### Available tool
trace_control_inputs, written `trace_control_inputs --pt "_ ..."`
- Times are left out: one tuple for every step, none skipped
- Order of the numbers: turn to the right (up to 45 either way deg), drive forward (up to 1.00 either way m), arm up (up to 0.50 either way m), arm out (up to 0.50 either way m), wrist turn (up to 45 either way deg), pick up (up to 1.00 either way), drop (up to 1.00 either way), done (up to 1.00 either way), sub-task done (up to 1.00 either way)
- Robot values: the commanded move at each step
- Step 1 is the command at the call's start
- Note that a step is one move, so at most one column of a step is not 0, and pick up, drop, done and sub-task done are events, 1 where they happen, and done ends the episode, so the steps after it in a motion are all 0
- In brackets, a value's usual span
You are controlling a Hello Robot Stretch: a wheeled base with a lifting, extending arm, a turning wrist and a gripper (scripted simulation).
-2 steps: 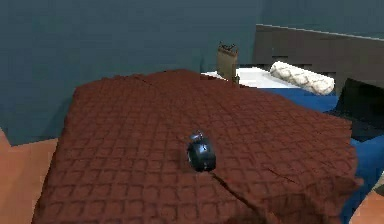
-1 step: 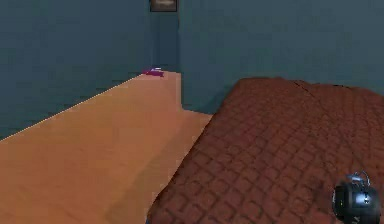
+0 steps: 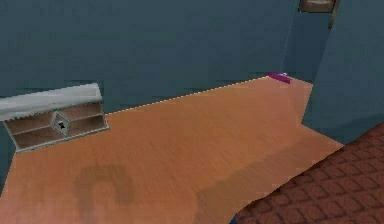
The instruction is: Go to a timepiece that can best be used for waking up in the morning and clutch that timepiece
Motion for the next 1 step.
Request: trace_control_inputs --pt "0.0 0.0 0.5 0.0 0.0 0.0 0.0 0.0 0.0"
